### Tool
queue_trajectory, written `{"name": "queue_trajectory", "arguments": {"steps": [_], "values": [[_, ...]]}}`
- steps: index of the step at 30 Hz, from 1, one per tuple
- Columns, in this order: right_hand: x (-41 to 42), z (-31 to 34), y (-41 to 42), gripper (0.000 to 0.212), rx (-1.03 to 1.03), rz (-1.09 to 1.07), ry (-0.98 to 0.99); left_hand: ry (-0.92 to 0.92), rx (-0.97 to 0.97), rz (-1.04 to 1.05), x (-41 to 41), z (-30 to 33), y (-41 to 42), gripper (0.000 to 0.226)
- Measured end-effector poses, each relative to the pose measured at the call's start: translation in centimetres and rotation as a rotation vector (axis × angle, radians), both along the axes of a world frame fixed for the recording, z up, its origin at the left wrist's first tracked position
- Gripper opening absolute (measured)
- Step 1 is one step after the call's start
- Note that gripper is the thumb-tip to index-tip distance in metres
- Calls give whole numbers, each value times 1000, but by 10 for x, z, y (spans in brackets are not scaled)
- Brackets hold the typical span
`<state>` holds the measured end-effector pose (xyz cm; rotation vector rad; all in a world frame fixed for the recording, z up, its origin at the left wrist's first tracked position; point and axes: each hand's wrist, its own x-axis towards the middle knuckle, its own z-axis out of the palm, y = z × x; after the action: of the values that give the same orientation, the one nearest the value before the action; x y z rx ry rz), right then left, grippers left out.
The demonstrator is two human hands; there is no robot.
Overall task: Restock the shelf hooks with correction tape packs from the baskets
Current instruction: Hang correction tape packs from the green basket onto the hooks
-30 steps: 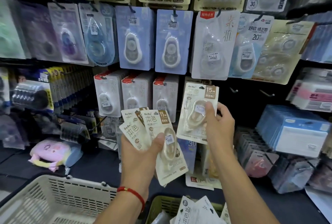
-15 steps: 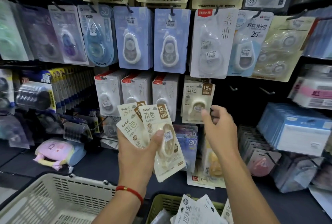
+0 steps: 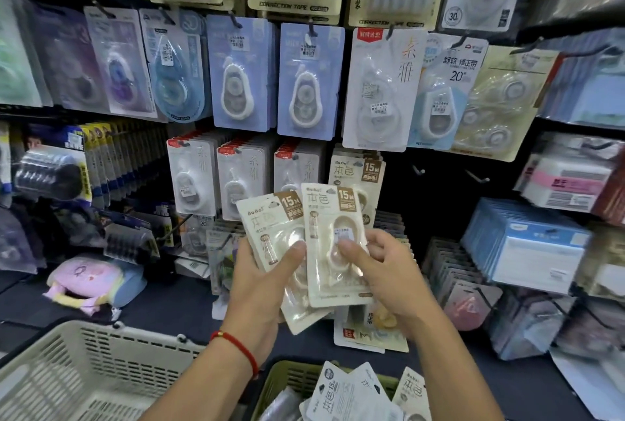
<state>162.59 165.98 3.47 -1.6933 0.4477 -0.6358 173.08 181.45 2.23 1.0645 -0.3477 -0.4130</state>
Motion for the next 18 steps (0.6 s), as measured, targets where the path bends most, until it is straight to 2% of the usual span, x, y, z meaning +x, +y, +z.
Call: {"name": "queue_trajectory", "arguments": {"steps": [4,7,13,18], "values": [[1,2,-5,37,-82,-284,-158,-10,36,89,2,-2,0,51],[8,5,-8,23,-34,-321,-233,-53,65,170,5,-4,2,40],[22,14,-13,29,-52,-298,-291,-130,121,228,10,-6,8,38],[26,13,-17,44,-95,-449,-220,-149,134,269,12,-5,11,38]]}}
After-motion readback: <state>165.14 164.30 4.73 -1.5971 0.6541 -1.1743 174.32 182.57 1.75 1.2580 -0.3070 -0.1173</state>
